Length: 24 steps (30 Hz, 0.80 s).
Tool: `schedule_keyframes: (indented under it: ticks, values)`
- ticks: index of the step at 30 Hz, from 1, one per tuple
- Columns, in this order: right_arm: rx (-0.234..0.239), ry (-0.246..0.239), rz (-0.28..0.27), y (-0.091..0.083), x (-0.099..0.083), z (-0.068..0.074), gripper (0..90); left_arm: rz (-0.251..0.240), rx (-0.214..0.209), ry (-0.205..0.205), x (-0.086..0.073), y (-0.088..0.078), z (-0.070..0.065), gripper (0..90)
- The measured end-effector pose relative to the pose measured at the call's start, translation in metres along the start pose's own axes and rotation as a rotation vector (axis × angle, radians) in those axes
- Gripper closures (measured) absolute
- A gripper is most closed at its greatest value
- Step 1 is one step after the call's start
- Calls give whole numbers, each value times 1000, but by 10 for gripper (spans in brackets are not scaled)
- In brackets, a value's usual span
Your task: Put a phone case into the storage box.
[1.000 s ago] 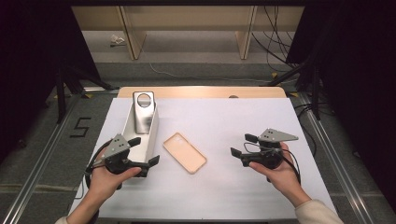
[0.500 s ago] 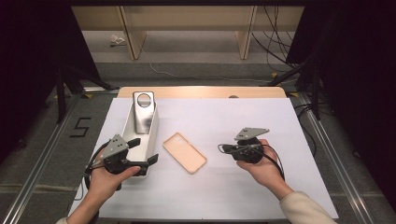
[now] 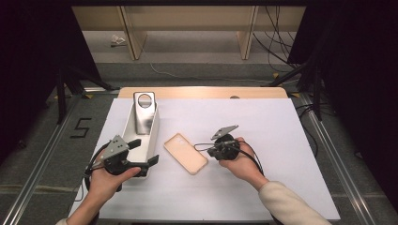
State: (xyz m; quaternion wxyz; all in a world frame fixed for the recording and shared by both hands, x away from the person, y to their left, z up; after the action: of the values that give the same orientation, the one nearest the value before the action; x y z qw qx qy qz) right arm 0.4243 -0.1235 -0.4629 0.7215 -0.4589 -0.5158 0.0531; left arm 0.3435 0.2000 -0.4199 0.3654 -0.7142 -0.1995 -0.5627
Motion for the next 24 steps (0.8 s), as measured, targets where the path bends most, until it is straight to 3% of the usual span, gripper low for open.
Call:
schedule_keyframes:
  ticks: [7,24]
  values:
    - [-21,-11,47,14,2,0,900,-2,-4,2,1,0,-1,100]
    - [-10,-45,121,17,-1,8,900,1,-7,-1,0,0,-1,100]
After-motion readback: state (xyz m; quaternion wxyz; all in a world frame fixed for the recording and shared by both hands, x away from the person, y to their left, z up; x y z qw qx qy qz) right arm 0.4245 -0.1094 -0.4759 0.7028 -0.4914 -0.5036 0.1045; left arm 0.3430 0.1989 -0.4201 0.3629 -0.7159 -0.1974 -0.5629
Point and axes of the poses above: each handheld gripper's, and its own axes: y roughly forward along the jaws, x roughly out of its top, z roughly to its left, the point moved 1 cm from there along y, roughly forward along the jaws, and after that the axes turned 5 degrees about -z, right-handed, at the moved point
